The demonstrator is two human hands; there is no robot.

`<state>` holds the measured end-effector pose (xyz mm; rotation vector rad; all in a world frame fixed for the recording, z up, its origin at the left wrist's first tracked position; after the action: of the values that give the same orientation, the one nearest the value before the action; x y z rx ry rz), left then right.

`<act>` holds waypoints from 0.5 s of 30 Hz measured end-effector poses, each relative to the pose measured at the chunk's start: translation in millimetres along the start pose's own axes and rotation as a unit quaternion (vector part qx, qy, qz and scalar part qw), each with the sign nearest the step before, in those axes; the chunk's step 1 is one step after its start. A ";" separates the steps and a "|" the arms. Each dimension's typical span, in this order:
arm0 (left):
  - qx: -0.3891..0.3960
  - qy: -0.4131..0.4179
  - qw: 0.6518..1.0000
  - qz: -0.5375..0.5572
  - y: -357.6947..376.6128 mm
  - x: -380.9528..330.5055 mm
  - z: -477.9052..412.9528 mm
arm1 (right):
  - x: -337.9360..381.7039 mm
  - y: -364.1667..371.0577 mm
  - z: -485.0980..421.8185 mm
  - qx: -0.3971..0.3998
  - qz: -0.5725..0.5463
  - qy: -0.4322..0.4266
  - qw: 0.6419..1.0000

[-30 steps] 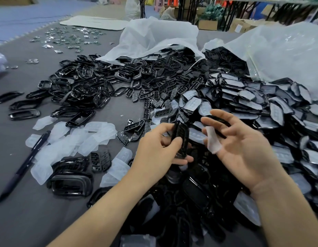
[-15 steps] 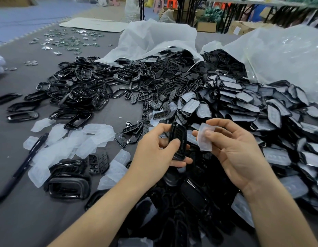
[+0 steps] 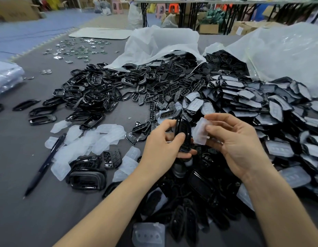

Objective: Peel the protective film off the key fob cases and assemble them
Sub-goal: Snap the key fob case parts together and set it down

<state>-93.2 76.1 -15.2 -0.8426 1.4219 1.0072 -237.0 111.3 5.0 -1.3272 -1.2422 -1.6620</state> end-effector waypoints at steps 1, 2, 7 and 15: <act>0.000 0.000 1.000 -0.002 0.6 -0.4 0.7 | 1.0 0.5 0.6 0.001 -0.005 -0.002 1.000; 0.002 -0.001 1.000 -0.002 1.4 -0.6 1.4 | 1.1 0.4 1.1 -0.001 -0.010 -0.003 1.000; 0.003 -0.002 1.000 0.002 1.3 1.4 -0.1 | -3.8 1.3 0.6 -0.012 -0.045 0.012 0.999; 0.007 0.007 1.000 0.011 0.8 5.8 -2.3 | -7.8 -0.4 0.2 -0.010 -0.054 0.016 0.998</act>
<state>-95.3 74.7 -21.0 -0.8274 1.4500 1.0092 -235.2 111.1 -2.6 -1.2589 -1.3019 -1.7678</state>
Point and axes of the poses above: each hand's wrist, its own z-axis away from the middle knuckle, its own y-axis out of the palm, x = y × z, the point moved 7 cm from there along -z, towards the middle knuckle, and after that the axes turned 1 degree about -y, right-handed, at the moved point
